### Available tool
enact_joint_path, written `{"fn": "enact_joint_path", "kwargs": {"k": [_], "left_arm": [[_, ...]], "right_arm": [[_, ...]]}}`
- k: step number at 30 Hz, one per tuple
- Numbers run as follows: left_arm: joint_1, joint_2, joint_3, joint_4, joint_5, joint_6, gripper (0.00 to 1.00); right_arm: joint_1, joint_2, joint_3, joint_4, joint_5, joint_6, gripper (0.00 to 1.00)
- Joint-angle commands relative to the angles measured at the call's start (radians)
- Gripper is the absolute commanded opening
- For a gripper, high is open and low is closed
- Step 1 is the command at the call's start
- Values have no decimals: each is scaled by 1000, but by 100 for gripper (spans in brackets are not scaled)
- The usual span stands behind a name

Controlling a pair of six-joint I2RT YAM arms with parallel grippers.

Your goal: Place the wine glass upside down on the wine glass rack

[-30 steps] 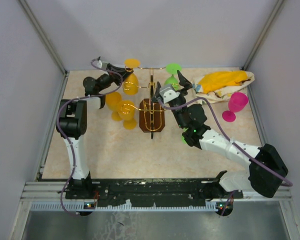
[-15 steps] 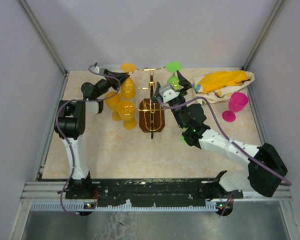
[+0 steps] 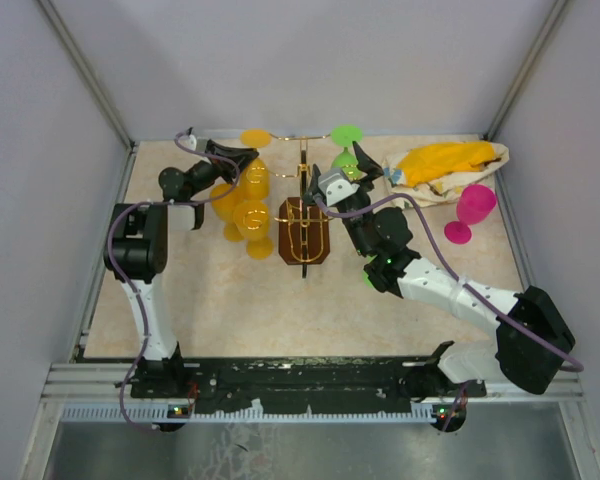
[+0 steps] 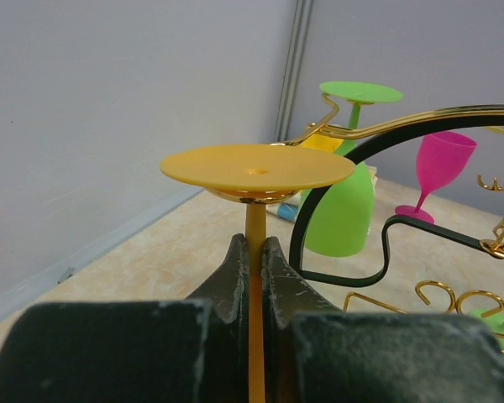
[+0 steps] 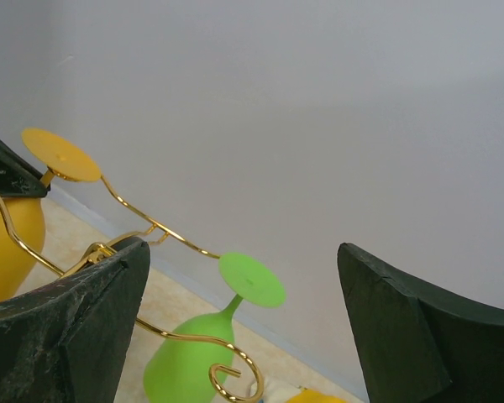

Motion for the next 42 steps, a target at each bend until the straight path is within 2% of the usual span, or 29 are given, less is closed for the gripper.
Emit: {"fn": "enact_joint_path", "kwargs": {"k": [1,7,14,16,19,24,28,37,42], "left_arm": [[-19,-51,-4,73,42,1,0],[-49,-37,14,57,40,7,0],[-54,-58,-12,32,27,45,15],[-52,-72,-22,23,22,54,27],[-47,-80,-34,25,17,52,40],[-26,-86,-44,60,-11,11,55],[-3,-94,-52,97,-18,-37,59],[47,-160,-115,48,-27,-5,60],[61,-212,-169,13,-29,28,60]], "right_arm": [[-9,-19,20,33,-10,14,93],[-9,-25,12,43,8,15,93],[-9,-24,9,39,6,23,96],[-9,-24,10,40,4,25,97],[-9,-25,10,42,6,25,99],[-10,-27,7,42,7,28,99],[-9,-21,24,37,41,45,99],[-16,-25,66,-11,78,119,99],[-31,-43,110,-111,84,205,99]]}}
